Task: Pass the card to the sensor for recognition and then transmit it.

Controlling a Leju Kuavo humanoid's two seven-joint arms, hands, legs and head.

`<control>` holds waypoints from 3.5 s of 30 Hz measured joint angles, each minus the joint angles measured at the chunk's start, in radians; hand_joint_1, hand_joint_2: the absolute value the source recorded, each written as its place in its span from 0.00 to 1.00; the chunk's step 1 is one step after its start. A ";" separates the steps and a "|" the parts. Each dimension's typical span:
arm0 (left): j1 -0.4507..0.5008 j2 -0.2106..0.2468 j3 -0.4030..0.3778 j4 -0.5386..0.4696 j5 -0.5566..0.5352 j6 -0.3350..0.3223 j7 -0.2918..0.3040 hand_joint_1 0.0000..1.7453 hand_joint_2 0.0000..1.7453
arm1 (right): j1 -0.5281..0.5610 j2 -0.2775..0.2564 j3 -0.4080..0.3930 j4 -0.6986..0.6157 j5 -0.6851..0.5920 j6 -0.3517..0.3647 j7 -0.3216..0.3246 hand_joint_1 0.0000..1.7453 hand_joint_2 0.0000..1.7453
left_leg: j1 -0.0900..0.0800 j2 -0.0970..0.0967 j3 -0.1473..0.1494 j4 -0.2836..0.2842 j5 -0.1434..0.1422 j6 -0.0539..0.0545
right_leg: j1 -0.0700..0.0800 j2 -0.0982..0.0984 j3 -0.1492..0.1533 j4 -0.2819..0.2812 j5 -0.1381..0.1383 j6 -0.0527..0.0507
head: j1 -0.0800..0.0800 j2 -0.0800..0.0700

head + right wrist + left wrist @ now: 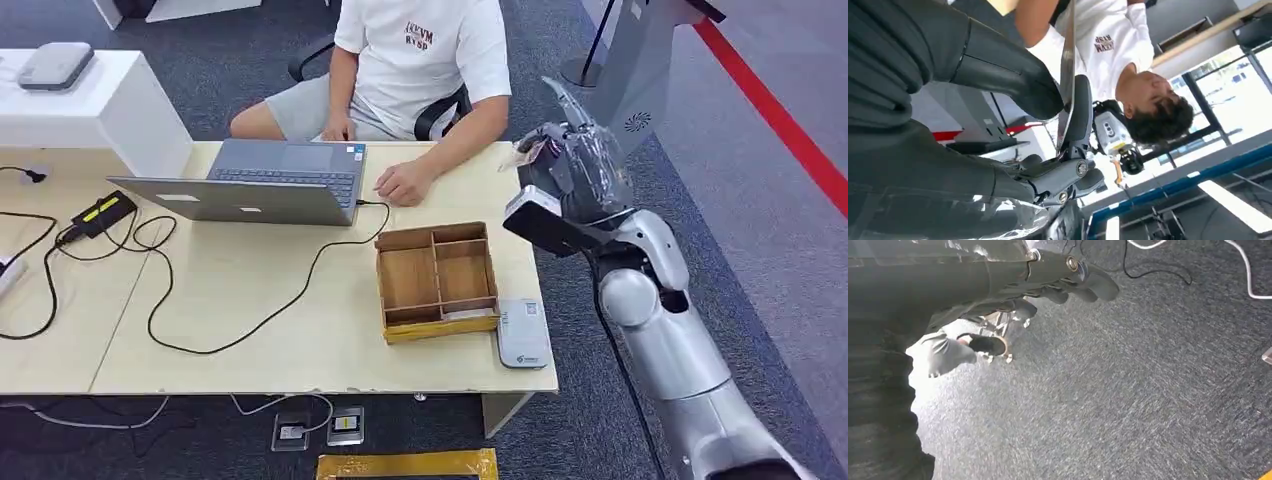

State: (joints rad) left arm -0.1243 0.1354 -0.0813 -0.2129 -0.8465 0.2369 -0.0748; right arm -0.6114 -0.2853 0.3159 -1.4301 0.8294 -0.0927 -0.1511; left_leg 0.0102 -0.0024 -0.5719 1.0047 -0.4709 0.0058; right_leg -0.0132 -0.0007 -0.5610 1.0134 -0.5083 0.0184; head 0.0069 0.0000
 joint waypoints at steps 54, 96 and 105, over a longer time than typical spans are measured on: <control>-0.007 0.004 -0.071 0.004 0.001 -0.006 0.003 0.00 1.00 | -0.567 0.208 0.111 1.047 0.265 -0.121 0.066 0.00 0.00 | 0.002 -0.004 -0.003 0.000 0.002 -0.002 | 0.002 -0.004 -0.002 0.001 0.001 -0.001 | 0.000 0.000; 0.003 -0.031 0.002 0.008 0.175 0.059 0.131 0.00 1.00 | -0.336 -0.455 -0.346 0.727 0.521 -0.600 -0.257 0.00 0.00 | 0.002 0.000 0.000 0.002 -0.002 0.000 | 0.001 -0.002 0.000 -0.002 0.000 0.000 | 0.000 0.000; 0.005 -0.054 0.026 0.010 0.189 0.078 0.159 0.00 1.00 | -0.006 -0.454 -0.734 0.688 0.626 -0.599 -0.255 0.00 0.00 | 0.001 -0.005 -0.001 0.002 -0.002 0.000 | 0.001 -0.007 0.000 -0.002 0.000 0.000 | 0.000 0.000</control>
State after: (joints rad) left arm -0.1195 0.0816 -0.0549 -0.2033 -0.6573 0.3147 0.0843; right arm -0.6174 -0.7393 -0.4178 -0.7424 1.4557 -0.6920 -0.4059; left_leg 0.0114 -0.0078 -0.5732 1.0065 -0.4730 0.0057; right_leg -0.0122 -0.0076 -0.5606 1.0118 -0.5087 0.0183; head 0.0065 0.0000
